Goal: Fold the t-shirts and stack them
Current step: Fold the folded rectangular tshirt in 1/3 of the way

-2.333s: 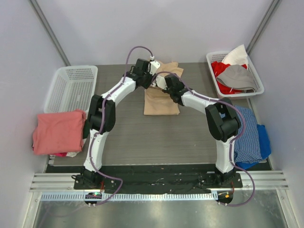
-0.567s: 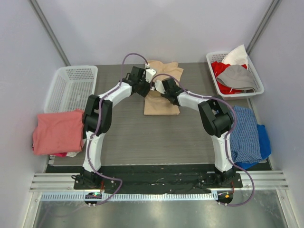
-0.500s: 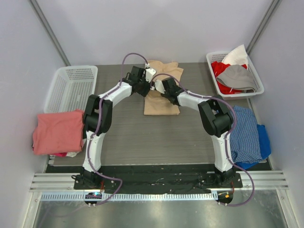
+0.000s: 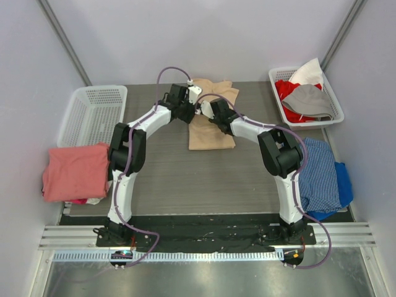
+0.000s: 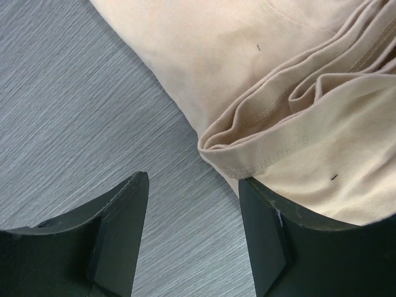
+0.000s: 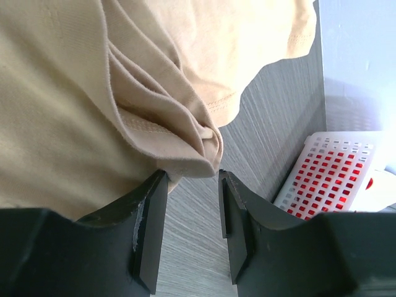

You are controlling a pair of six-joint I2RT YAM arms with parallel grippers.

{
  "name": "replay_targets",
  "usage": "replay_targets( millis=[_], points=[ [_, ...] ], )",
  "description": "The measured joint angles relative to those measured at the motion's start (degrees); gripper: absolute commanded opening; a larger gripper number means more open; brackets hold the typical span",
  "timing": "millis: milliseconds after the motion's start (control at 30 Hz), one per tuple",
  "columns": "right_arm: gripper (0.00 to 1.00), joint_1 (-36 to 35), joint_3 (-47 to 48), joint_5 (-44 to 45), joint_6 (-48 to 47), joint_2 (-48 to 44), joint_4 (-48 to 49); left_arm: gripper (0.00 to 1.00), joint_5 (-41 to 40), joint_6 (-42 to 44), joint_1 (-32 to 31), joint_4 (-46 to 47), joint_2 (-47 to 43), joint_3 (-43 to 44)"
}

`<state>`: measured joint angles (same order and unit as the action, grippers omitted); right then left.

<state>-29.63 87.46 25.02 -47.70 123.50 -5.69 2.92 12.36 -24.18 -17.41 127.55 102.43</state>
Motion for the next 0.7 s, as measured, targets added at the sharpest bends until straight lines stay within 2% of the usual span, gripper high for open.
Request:
replay_targets(
  millis=[700],
  points=[
    [0.45,0.0,1.2,1.3,-1.5,0.1,0.1,0.64,1.2,-1.5,0.4,-0.8,-0.4,0.7]
  ],
)
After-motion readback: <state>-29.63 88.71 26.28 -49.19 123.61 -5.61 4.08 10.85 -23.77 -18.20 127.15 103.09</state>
